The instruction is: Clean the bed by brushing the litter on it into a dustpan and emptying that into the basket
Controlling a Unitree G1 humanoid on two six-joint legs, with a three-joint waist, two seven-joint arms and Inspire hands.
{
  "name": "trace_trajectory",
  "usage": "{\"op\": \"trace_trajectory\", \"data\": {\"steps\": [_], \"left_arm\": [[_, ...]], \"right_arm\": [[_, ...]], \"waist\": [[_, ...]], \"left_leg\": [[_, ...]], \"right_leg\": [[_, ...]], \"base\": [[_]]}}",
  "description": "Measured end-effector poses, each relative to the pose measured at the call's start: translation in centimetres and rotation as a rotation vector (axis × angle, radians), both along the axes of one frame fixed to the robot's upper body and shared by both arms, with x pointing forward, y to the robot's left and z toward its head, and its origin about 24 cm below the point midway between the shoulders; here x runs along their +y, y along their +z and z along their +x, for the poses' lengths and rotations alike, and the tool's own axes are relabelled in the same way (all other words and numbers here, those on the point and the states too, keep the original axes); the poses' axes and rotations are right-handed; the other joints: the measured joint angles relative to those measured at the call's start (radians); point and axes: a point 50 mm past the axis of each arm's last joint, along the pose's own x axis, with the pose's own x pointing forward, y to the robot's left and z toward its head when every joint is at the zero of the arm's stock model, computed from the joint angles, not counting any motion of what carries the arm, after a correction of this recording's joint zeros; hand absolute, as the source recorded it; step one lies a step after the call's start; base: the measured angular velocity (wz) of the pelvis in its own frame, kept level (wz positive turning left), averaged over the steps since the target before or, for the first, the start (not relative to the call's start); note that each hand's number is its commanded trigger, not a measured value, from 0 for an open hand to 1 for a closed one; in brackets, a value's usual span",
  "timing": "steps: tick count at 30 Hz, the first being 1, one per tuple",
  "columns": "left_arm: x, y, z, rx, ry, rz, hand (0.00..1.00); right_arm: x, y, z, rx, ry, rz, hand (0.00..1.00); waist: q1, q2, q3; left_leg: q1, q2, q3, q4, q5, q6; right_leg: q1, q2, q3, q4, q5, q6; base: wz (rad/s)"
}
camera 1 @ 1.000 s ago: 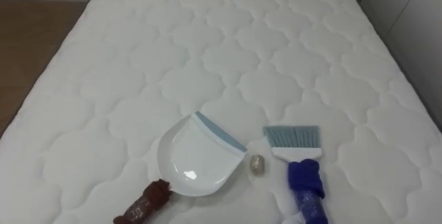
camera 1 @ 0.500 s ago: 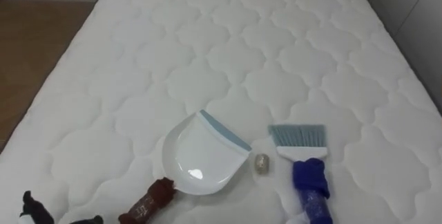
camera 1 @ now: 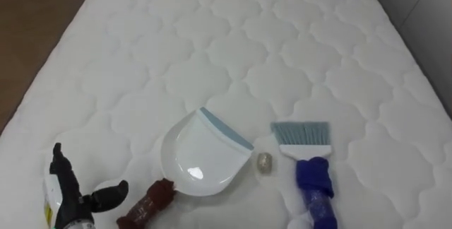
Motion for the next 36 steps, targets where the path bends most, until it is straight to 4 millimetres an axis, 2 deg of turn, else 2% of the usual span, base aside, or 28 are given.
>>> {"op": "trace_trajectory", "data": {"steps": [9, 12, 16, 20, 27, 28, 29, 30, 31, 32, 33, 34, 35, 36], "left_arm": [[-1.1, -0.5, 0.2, 0.042, -0.110, 0.013, 0.00], [-1.8, -1.1, 0.6, 0.077, -0.160, 0.005, 0.00], [-2.4, -1.3, 1.5, 0.093, -0.210, -0.002, 0.00], [-2.5, -1.3, 1.6, 0.100, -0.219, -0.008, 0.00], [-2.3, -2.0, 1.4, 0.137, -0.214, -0.010, 0.00], [-2.3, -2.1, 1.3, 0.142, -0.217, -0.012, 0.00], [-2.3, -2.3, 1.2, 0.156, -0.215, -0.015, 0.00], [-2.4, -2.5, 1.1, 0.165, -0.212, -0.021, 0.00], [-1.4, -2.8, 0.9, 0.188, -0.176, -0.016, 0.00], [-0.9, -3.3, 0.7, 0.228, -0.153, -0.030, 0.00], [-1.1, -3.3, 0.9, 0.229, -0.164, -0.035, 0.00], [-1.2, -3.1, 1.6, 0.215, -0.176, -0.037, 0.00], [-1.3, -2.8, 2.4, 0.198, -0.184, -0.032, 0.00], [-1.4, -2.6, 2.8, 0.192, -0.192, -0.028, 0.00]], "right_arm": [[-0.1, 0.1, 0.2, -0.014, 0.001, 0.004, 0.00], [-0.5, 0.3, 0.8, -0.019, 0.027, -0.004, 0.00], [-0.4, 0.3, 1.5, -0.030, 0.053, -0.005, 0.00], [-0.3, 0.4, 2.0, -0.039, 0.064, -0.005, 0.00], [-0.3, 0.5, 2.5, -0.048, 0.067, -0.004, 0.00], [-0.2, 0.5, 2.7, -0.051, 0.069, -0.003, 0.00], [-0.4, 0.5, 2.9, -0.060, 0.053, -0.009, 0.00], [-0.4, 0.6, 3.1, -0.066, 0.047, -0.012, 0.00], [0.2, 0.7, 4.2, -0.088, 0.070, -0.010, 0.00], [0.1, 0.9, 4.9, -0.113, 0.090, -0.030, 0.00], [0.0, 0.8, 4.6, -0.105, 0.084, -0.036, 0.00], [0.0, 0.6, 4.1, -0.079, 0.075, -0.043, 0.00], [0.2, 0.5, 3.9, -0.066, 0.073, -0.038, 0.00], [0.3, 0.4, 3.8, -0.060, 0.070, -0.037, 0.00]], "waist": [[-0.001, 0.007, 0.0018], [0.000, 0.016, 0.0031], [-0.005, 0.016, 0.0053], [-0.023, 0.016, 0.0052], [-0.020, 0.013, 0.0060], [-0.019, 0.014, 0.0058], [-0.011, 0.027, 0.0139], [0.000, 0.030, 0.0140], [0.007, 0.022, 0.0140], [-0.026, 0.041, 0.0125], [-0.031, 0.043, 0.0114], [-0.031, 0.047, 0.0113], [-0.033, 0.042, 0.0164], [-0.036, 0.041, 0.0185]], "left_leg": [[-0.022, 0.000, -0.006, 0.000, 0.000, 0.000], [-0.041, 0.000, -0.010, 0.000, 0.000, 0.000], [-0.070, -0.001, -0.031, 0.000, 0.004, 0.002], [-0.085, -0.001, -0.030, 0.001, 0.004, 0.002], [-0.106, 0.000, -0.037, 0.002, 0.004, 0.002], [-0.108, 0.003, -0.056, 0.002, 0.004, 0.002], [-0.096, 0.020, -0.127, -0.001, 0.008, 0.006], [-0.092, 0.032, -0.177, -0.002, 0.008, 0.006], [-0.118, 0.041, -0.192, 0.020, 0.005, 0.002], [-0.158, 0.055, -0.167, 0.057, -0.010, -0.032], [-0.172, 0.055, -0.136, 0.066, -0.009, -0.038], [-0.204, 0.051, -0.092, 0.065, -0.006, -0.036], [-0.257, 0.047, -0.050, 0.050, 0.006, -0.030], [-0.284, 0.041, -0.042, 0.040, 0.038, -0.007]], "right_leg": [[-0.018, 0.001, 0.005, -0.010, 0.003, 0.000], [-0.037, 0.002, 0.006, -0.015, 0.010, 0.000], [-0.068, 0.003, 0.007, -0.013, 0.013, -0.001], [-0.082, 0.003, 0.007, -0.014, 0.014, -0.001], [-0.124, 0.004, 0.015, 0.009, 0.014, -0.001], [-0.147, 0.006, 0.015, 0.040, 0.014, -0.001], [-0.210, 0.016, 0.009, 0.121, -0.003, -0.015], [-0.246, 0.040, 0.020, 0.123, -0.003, -0.037], [-0.293, 0.079, 0.041, -0.004, 0.089, -0.083], [-0.294, 0.089, 0.005, -0.023, 0.175, -0.095], [-0.293, 0.083, 0.002, -0.021, 0.175, -0.096], [-0.293, 0.076, 0.021, -0.017, 0.175, -0.095], [-0.293, 0.066, 0.063, -0.016, 0.174, -0.094], [-0.293, 0.061, 0.084, -0.012, 0.170, -0.087]], "base": [[-0.01], [0.00], [0.01], [0.00], [-0.08], [-0.36], [-0.57], [-1.00], [-0.57], [-0.18], [0.55], [0.69], [0.71], [0.64]]}}
